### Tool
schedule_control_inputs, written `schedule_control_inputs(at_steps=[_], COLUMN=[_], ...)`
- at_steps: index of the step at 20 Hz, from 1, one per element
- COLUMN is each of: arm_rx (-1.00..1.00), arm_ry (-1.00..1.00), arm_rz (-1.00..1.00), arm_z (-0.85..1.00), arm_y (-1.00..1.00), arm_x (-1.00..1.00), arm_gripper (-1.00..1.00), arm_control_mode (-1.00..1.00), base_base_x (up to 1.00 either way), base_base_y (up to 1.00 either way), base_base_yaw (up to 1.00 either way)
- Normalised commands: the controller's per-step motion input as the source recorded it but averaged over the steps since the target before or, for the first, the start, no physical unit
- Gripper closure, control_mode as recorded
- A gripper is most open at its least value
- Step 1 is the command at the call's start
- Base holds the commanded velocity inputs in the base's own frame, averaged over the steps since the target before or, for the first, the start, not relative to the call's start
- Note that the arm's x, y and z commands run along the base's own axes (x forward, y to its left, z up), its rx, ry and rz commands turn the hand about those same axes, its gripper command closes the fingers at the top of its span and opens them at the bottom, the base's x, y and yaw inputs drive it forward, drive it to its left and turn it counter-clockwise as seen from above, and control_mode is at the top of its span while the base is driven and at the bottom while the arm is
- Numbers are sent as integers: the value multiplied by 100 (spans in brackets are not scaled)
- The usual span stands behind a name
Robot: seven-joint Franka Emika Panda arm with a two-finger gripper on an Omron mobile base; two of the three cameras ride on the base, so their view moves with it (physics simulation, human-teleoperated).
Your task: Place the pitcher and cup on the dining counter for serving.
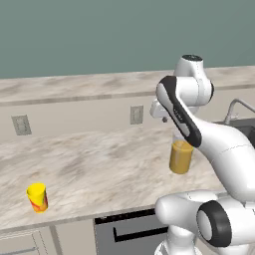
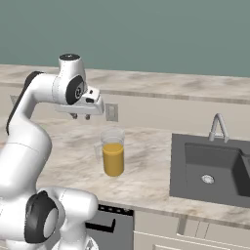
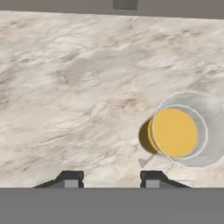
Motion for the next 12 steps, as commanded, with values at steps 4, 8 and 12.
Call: schedule_control_inputs(at_steps=[4, 8, 12], arm_rx=[0, 0, 0], arm_ry=[0, 0, 0], arm_rz=[-5, -24, -37], arm_z=[-24, -63, -71], arm_y=[0, 0, 0], arm_x=[-41, -64, -51], arm_gripper=[-100, -100, -100], arm_control_mode=[-100, -100, -100], base_base_x=[0, 0, 0], base_base_y=[0, 0, 0], base_base_yaw=[0, 0, 0])
